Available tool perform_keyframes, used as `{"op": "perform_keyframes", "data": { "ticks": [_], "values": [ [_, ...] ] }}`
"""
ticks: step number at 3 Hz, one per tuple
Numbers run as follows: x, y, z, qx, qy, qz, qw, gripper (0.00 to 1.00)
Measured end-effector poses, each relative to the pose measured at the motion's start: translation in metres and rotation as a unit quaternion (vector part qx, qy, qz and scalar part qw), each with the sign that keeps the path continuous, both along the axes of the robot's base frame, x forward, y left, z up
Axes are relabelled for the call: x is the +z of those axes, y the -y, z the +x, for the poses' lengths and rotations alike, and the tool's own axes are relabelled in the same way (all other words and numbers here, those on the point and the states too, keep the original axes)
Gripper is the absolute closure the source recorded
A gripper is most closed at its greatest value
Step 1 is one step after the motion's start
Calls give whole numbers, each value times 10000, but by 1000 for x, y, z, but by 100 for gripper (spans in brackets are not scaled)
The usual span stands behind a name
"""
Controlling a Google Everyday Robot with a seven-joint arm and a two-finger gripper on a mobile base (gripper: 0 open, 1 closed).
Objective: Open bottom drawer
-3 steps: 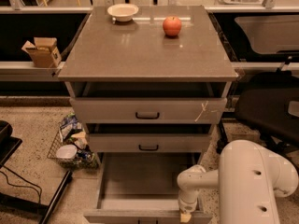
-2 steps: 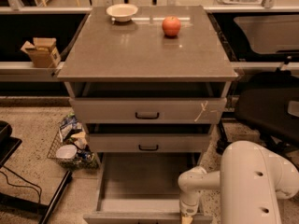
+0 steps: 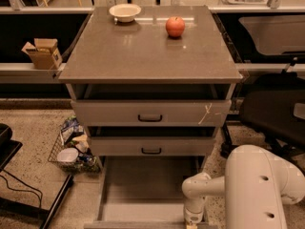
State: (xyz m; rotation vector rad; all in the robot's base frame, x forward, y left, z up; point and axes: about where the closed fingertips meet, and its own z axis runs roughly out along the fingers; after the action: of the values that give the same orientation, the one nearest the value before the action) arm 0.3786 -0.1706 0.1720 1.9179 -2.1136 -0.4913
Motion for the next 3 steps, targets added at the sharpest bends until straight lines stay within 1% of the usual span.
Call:
{"op": "perform_keyframes", "data": {
  "ticks": [1,3],
  "values": [
    [0,0,0,0,0,0,10000,81],
    [0,0,0,0,-1,0,10000,34]
  ]
}}
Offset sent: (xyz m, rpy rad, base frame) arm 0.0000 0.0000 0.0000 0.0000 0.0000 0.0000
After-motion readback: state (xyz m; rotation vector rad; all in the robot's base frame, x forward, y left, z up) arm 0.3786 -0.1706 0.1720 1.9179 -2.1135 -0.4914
